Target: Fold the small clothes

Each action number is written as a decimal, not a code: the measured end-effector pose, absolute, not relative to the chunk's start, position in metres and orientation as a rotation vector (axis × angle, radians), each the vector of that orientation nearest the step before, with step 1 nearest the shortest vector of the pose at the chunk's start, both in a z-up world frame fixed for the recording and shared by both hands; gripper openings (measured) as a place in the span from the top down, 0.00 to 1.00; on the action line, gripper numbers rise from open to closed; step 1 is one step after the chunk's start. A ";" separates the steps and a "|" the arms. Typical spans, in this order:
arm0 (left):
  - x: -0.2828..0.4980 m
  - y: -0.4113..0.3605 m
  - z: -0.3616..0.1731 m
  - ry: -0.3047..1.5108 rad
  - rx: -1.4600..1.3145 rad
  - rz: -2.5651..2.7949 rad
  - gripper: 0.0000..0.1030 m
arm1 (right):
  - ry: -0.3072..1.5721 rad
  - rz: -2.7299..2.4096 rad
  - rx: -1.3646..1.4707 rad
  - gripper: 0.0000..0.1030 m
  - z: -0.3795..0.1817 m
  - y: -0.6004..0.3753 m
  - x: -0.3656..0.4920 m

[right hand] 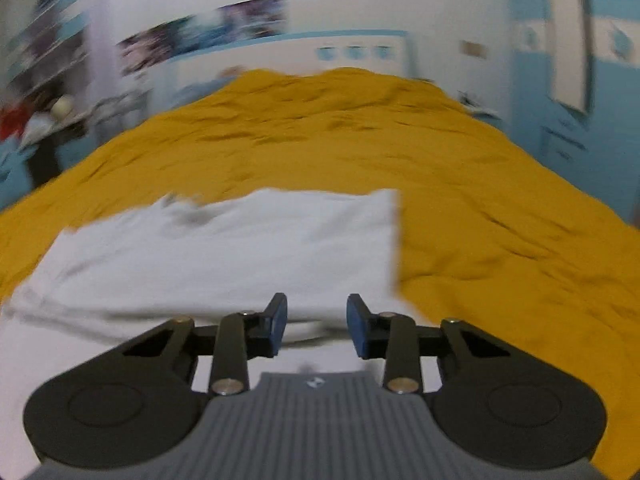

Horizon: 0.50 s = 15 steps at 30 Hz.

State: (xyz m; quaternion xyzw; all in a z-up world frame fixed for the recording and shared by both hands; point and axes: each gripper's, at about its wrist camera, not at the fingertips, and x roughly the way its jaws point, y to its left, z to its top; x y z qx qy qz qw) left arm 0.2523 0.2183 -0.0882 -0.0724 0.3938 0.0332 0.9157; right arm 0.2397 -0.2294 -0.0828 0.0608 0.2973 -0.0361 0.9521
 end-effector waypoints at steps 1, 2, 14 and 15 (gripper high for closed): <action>0.253 0.216 -0.090 0.818 -0.145 0.064 0.65 | 0.614 -0.092 0.155 0.72 -0.082 -0.242 0.243; 0.254 0.213 -0.092 0.825 -0.141 0.062 0.65 | 0.625 -0.101 0.187 0.75 -0.085 -0.252 0.247; 0.262 0.213 -0.104 0.845 -0.180 -0.009 0.65 | 0.677 -0.144 0.427 1.00 -0.114 -0.293 0.371; 0.264 0.216 -0.106 0.858 -0.207 -0.011 0.65 | 0.688 -0.160 0.451 1.00 -0.117 -0.297 0.383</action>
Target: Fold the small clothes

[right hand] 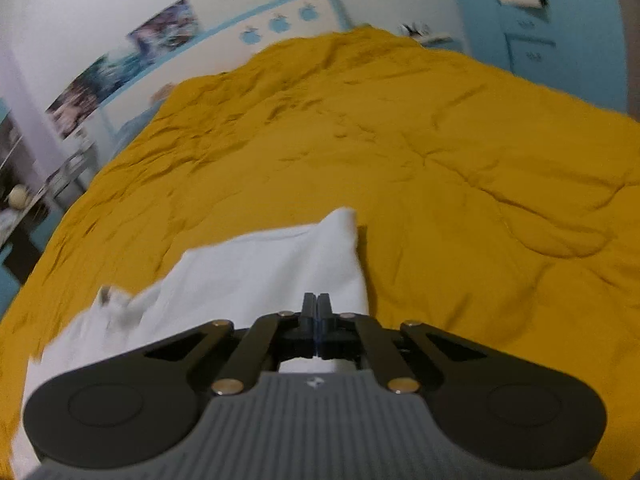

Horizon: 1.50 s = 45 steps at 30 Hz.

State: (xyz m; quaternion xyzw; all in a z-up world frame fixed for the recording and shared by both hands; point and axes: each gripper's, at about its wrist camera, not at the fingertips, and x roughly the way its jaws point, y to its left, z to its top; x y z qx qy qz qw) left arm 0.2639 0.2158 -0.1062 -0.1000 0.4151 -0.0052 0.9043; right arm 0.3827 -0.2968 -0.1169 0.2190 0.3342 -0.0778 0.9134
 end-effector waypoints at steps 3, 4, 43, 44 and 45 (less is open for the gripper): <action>0.269 0.221 -0.110 0.871 -0.221 0.002 0.65 | 0.685 -0.167 0.443 1.00 -0.122 -0.301 0.410; 0.269 0.222 -0.111 0.869 -0.213 0.011 0.65 | 0.691 -0.149 0.421 1.00 -0.124 -0.300 0.418; 0.097 0.261 -0.034 0.874 -0.275 -0.117 0.59 | 0.925 0.095 0.586 0.31 -0.060 -0.327 0.003; 0.092 0.265 -0.035 0.890 -0.292 -0.123 0.59 | 0.939 0.083 0.615 0.32 -0.061 -0.330 -0.005; 0.088 0.270 -0.037 0.910 -0.304 -0.122 0.59 | 0.948 0.074 0.637 0.37 -0.062 -0.331 -0.013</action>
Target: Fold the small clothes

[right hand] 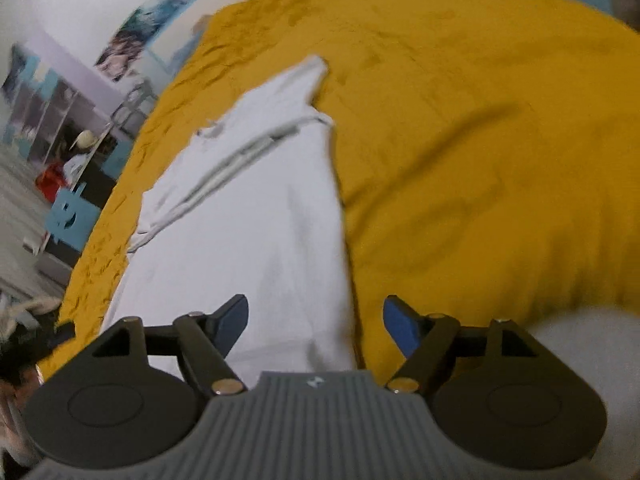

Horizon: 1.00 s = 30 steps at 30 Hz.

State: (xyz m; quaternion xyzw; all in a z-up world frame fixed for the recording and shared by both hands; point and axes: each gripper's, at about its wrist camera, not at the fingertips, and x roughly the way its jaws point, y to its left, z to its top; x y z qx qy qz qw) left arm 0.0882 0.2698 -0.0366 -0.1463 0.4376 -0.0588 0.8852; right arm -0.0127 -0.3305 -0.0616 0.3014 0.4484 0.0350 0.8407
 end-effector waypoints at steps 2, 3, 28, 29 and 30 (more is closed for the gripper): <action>0.081 0.276 -0.040 0.929 -0.315 -0.115 0.59 | 0.891 0.082 0.635 0.37 -0.051 -0.331 -0.029; 0.078 0.279 -0.043 0.946 -0.319 -0.103 0.59 | 0.879 0.084 0.643 0.37 -0.049 -0.329 -0.034; 0.070 0.323 -0.128 1.151 -0.808 -0.321 0.79 | 1.128 0.315 0.745 0.62 -0.086 -0.349 0.004; 0.069 0.325 -0.125 1.138 -0.806 -0.314 0.79 | 1.129 0.316 0.747 0.61 -0.086 -0.348 0.004; 0.065 0.328 -0.122 1.111 -0.796 -0.312 0.79 | 1.128 0.315 0.744 0.61 -0.086 -0.346 0.005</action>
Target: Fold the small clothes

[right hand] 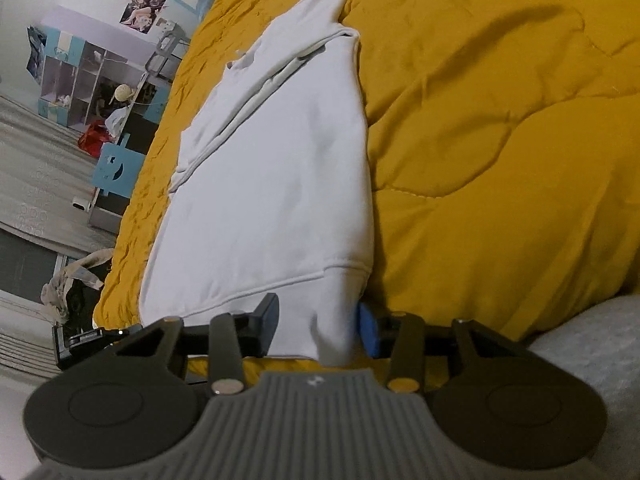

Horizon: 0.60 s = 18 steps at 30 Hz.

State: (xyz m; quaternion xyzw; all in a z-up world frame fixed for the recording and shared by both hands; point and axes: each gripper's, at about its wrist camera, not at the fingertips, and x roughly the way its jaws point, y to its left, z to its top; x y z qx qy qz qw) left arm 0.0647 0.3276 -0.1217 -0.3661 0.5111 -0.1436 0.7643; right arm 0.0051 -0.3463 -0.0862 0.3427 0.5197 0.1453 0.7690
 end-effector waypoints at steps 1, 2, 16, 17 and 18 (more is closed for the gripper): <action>0.062 0.329 -0.119 1.093 -0.776 -0.309 0.76 | 1.125 0.315 0.739 0.60 -0.087 -0.345 0.005; 0.061 0.329 -0.115 1.080 -0.741 -0.298 0.72 | 1.120 0.316 0.736 0.60 -0.087 -0.345 0.005; 0.071 0.335 -0.142 1.161 -0.818 -0.365 0.73 | 1.119 0.351 0.727 0.54 -0.090 -0.338 0.012; 0.071 0.335 -0.143 1.161 -0.821 -0.364 0.75 | 1.120 0.355 0.729 0.54 -0.091 -0.337 0.013; 0.072 0.335 -0.143 1.163 -0.826 -0.365 0.77 | 1.122 0.355 0.732 0.55 -0.092 -0.337 0.014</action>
